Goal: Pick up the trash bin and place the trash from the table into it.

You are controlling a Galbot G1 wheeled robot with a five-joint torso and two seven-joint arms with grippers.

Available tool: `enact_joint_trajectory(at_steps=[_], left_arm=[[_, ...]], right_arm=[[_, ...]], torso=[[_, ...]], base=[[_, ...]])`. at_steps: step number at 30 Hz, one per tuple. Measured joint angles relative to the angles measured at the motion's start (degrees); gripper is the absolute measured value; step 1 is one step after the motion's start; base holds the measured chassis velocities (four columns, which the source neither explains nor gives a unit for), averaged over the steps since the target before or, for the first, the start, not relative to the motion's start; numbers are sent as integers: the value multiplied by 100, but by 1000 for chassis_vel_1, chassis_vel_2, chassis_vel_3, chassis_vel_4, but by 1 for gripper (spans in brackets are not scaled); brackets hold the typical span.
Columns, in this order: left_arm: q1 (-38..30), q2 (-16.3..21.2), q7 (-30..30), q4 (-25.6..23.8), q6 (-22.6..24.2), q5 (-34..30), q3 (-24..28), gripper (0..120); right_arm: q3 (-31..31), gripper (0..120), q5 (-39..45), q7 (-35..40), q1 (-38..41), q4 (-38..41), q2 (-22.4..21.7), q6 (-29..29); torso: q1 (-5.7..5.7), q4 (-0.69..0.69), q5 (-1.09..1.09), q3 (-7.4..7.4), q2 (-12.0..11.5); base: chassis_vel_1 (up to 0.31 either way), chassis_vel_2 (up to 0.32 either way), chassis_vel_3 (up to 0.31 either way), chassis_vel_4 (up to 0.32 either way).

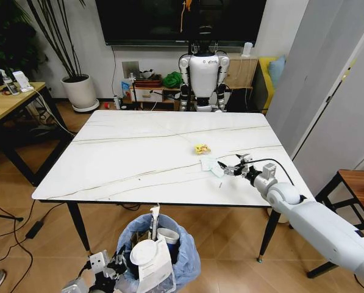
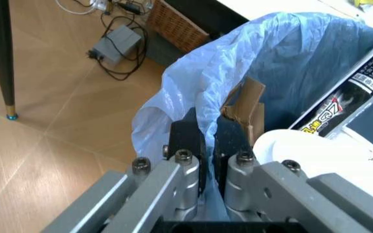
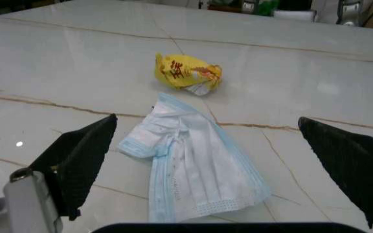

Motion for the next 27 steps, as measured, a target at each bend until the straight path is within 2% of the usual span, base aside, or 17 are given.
enact_joint_trajectory(at_steps=[19,23,25,27], left_arm=[[-100,18,-8,57,-4,-100,-52,0],[-127,19,-12,110,-3,-120,-47,0],[-132,21,-12,115,-3,-124,-45,0],[-151,34,-17,145,-1,-131,-42,0]], right_arm=[[-511,100,-237,-350,562,-1361,662,4],[-518,87,-243,-428,594,-1532,723,41],[-518,85,-243,-438,596,-1549,726,49],[-518,74,-253,-476,597,-1595,726,68]], torso=[[0,0,-1,0,1],[0,1,0,0,1],[0,1,-1,0,1],[0,0,-1,0,1]], base=[[0,0,0,0],[0,0,0,0],[0,0,0,0],[0,0,0,0]])
